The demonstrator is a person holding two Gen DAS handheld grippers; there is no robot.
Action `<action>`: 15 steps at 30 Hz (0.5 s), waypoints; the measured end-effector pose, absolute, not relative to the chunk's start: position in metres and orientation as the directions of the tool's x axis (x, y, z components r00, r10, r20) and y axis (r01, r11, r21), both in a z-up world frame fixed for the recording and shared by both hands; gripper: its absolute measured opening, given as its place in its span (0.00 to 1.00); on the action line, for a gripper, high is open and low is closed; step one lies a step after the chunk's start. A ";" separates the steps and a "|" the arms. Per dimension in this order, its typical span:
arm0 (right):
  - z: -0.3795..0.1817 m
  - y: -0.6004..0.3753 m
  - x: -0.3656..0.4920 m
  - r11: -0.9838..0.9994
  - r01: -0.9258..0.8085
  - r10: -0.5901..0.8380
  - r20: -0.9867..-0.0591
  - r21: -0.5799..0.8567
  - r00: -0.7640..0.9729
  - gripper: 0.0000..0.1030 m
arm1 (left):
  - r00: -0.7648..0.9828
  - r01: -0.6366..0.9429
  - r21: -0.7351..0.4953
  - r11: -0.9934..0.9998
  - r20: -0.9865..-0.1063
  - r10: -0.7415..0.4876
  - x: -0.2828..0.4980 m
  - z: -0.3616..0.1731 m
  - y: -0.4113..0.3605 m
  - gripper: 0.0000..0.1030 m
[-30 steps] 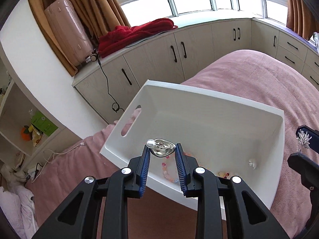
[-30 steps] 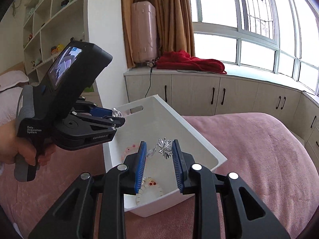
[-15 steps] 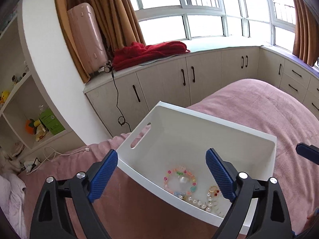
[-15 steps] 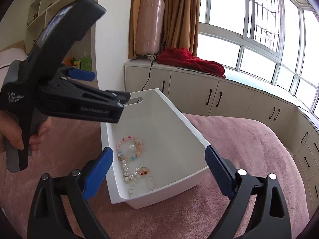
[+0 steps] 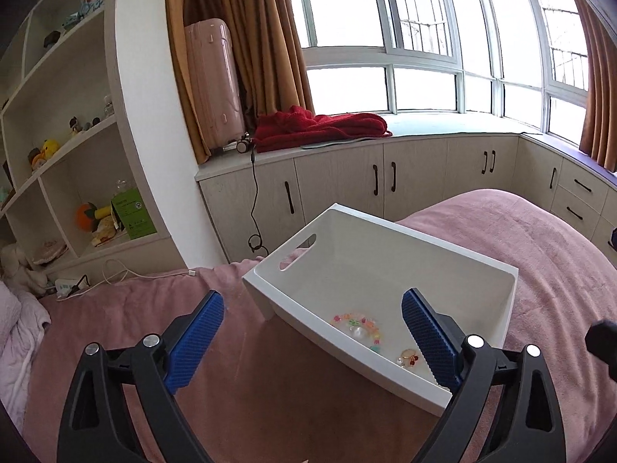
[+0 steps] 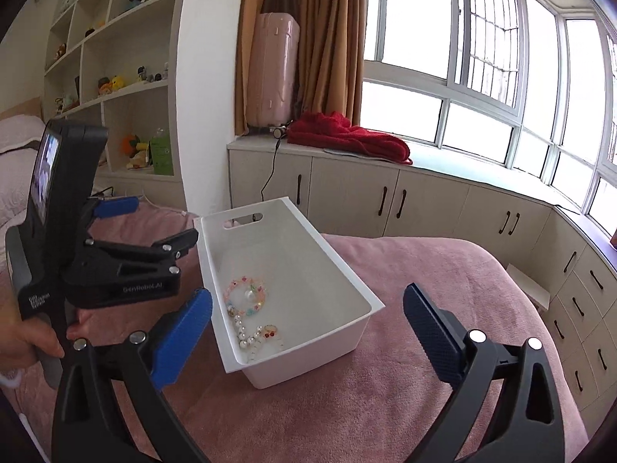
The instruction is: Organize jewelry
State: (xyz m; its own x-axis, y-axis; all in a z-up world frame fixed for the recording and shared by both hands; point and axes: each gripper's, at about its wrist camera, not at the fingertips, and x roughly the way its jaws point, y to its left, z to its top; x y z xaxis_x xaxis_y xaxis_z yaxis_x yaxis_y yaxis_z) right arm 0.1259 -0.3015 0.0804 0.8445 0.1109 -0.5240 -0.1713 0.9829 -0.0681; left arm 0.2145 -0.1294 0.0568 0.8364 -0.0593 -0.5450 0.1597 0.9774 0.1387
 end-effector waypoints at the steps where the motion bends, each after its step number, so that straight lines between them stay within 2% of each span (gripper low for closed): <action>1: 0.081 -0.302 0.123 0.984 -0.165 0.108 -0.516 -0.066 0.850 0.95 | 0.841 0.152 0.134 0.979 -0.539 -0.057 0.212 0.056 -0.129 0.94; 9: 0.059 -0.301 0.129 0.986 -0.160 0.101 -0.567 -0.055 0.817 0.95 | 0.832 0.167 0.105 0.980 -0.548 -0.083 0.203 0.046 -0.137 0.94; 15: 0.062 -0.303 0.128 0.988 -0.149 0.099 -0.552 -0.047 0.828 0.95 | 0.825 0.150 0.073 0.986 -0.559 -0.084 0.203 0.038 -0.136 0.94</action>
